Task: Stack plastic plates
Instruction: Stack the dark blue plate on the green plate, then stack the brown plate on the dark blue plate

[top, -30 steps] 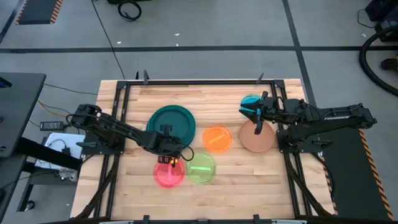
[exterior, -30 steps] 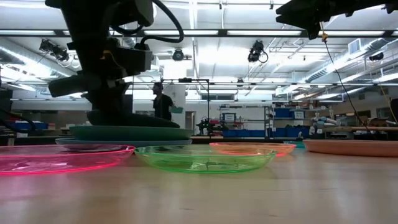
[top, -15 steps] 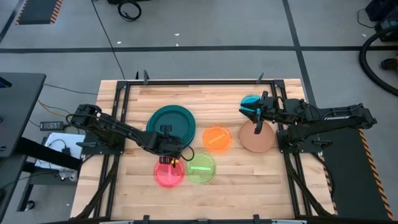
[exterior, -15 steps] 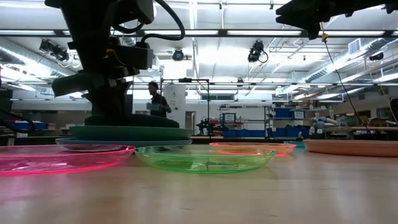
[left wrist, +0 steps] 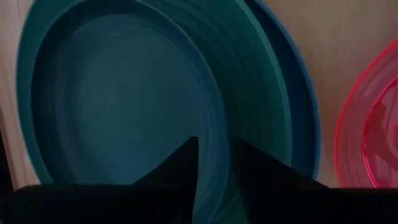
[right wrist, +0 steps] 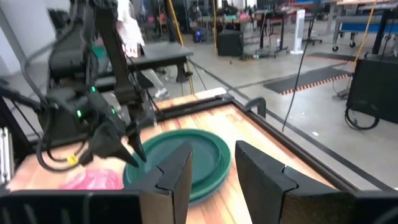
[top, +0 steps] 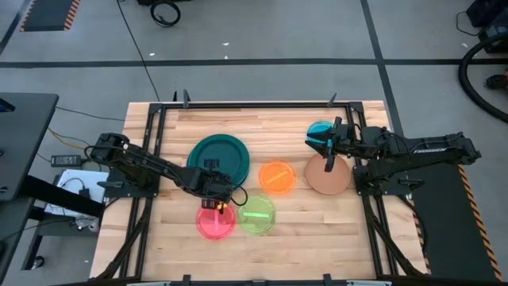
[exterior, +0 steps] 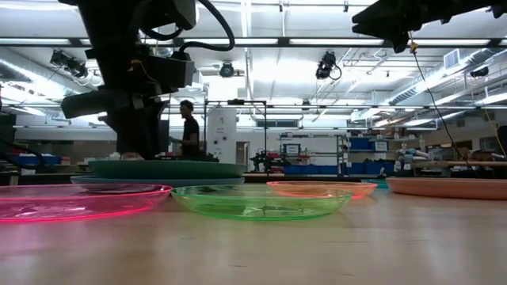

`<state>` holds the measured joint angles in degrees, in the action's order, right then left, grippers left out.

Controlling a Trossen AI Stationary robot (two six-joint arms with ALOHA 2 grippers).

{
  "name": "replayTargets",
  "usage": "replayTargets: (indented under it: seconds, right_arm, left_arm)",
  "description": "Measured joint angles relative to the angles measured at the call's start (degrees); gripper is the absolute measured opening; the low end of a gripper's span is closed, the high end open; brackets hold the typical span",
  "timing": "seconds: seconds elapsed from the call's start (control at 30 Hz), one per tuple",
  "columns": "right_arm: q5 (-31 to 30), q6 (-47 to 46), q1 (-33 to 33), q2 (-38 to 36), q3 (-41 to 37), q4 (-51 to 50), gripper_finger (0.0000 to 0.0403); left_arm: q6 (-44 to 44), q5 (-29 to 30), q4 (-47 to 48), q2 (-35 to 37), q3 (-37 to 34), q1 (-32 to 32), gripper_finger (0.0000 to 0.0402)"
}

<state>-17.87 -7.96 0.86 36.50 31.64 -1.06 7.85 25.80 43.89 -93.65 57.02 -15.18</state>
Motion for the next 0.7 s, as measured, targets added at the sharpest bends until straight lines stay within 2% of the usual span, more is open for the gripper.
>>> replayTargets:
  seconds: [0.33, 0.7]
  right_arm:
    - [0.17, -1.76, -1.74, 4.62, 0.00, -5.31, 0.0132]
    - [0.15, -9.43, -7.32, 11.45, 0.00, -20.93, 0.0132]
  left_arm:
    - [-1.13, -0.15, 1.17, 0.00, 4.10, -0.11, 0.0107]
    - [-6.72, -0.15, 0.46, 0.00, 6.93, -0.17, 0.0107]
